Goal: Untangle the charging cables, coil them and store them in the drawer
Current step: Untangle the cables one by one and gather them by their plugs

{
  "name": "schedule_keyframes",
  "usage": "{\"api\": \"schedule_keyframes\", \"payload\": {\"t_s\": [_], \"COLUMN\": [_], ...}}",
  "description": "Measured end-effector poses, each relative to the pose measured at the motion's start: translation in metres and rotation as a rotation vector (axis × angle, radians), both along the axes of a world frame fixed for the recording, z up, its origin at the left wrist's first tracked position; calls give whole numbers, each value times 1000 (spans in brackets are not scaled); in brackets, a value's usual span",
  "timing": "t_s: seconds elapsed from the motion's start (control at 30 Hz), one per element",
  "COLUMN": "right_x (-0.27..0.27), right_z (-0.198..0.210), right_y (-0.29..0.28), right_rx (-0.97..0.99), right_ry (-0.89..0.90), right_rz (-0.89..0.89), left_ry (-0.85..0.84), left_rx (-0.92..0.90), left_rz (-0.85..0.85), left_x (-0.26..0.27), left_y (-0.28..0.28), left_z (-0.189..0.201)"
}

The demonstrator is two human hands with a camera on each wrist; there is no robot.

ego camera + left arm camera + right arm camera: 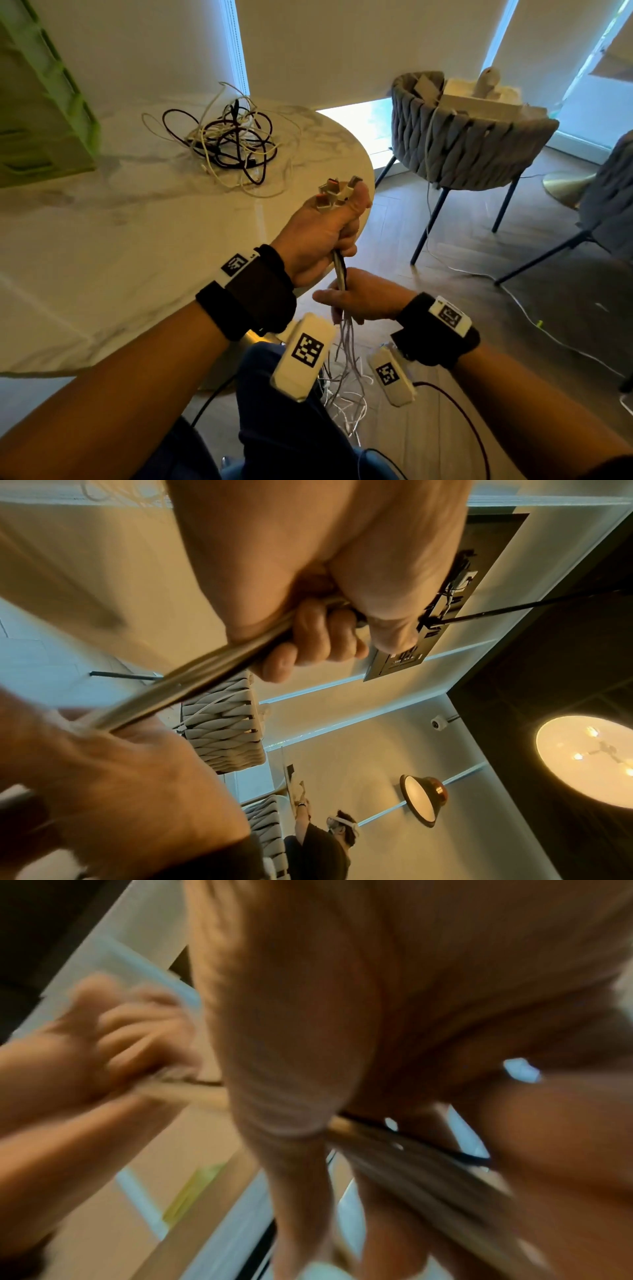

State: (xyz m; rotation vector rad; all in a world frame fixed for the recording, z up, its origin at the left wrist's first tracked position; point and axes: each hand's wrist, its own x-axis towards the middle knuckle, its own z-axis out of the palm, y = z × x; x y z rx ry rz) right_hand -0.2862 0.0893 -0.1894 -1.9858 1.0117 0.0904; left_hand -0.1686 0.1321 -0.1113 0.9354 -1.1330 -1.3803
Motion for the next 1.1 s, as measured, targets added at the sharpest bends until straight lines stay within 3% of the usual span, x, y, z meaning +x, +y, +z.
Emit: {"api": "schedule_keyframes", "payload": {"t_s": [0.1, 0.17, 0.27, 0.33, 0.37, 0.5, 0.53, 0.63, 0.77, 0.9, 0.97, 1.1], "right_x": [-14, -27, -41, -44, -42, -30, -31, -39, -49, -35, -19, 12], "right_z": [1, -10, -46, -63, -71, -90, -91, -63, 16, 82, 97, 107], "right_y": [-31, -56, -75, -68, -63, -45, -44, -51, -53, -31, -18, -6], "right_rx": [147, 89, -258, -466, -460, 143, 198, 21, -214, -383, -420, -583], "right_ry": [152, 160, 16, -51, -62, 119, 153, 151, 106, -466, -623, -526], "right_rz": [-41, -248, -506, -533, -519, -344, -322, -290, -151, -163, -96, 111], "left_ry": [17, 61, 41, 4, -7, -130, -153, -162, -120, -160, -187, -256], "left_rx": [4, 9, -10, -22, -23, 4, 12, 4, 54, 114, 109, 66], "left_rz": [-6, -12, -73, -100, -98, -33, -16, 14, 84, 114, 115, 106], "left_x": [3, 6, 9, 7, 6, 6, 7, 13, 21, 21, 19, 23], "left_y": [0, 0, 3, 5, 4, 2, 2, 0, -8, -16, -14, -6], "left_z": [2, 7, 15, 16, 14, 7, 5, 5, 6, 0, -1, 0]}}
